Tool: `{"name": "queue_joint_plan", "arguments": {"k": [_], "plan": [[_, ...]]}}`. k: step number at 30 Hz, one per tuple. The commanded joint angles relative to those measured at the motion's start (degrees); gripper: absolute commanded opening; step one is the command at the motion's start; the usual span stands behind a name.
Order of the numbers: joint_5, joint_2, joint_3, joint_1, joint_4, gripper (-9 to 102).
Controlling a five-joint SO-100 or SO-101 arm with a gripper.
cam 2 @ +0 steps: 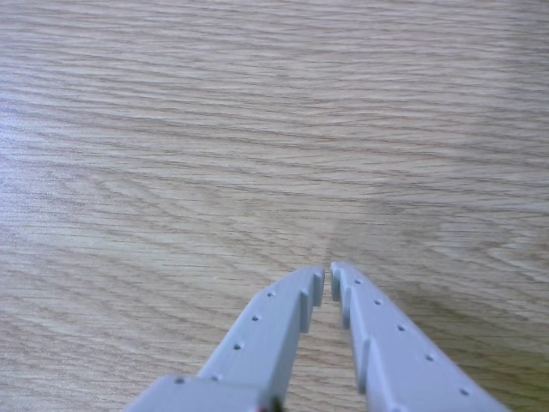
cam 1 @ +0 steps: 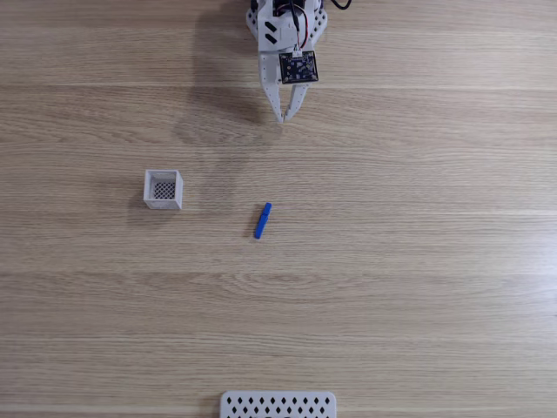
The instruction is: Grasp a peg and put it in the crate.
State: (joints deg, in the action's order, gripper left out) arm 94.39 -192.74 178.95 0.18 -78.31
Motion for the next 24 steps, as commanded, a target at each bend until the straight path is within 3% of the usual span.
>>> {"name": "queue_joint_plan", "arguments": {"k": [1, 15, 19, 24], "plan": [[-0.6, -1.8, 1.2, -0.6, -0.4, -1], [-0.7, 0.2, 1.0, -0.6, 0.2, -1], [-0.9, 12.1, -6.4, 0.2, 0.3, -1], [-2.3, 38.2, -29.5, 0.1, -3.5, -1]]}}
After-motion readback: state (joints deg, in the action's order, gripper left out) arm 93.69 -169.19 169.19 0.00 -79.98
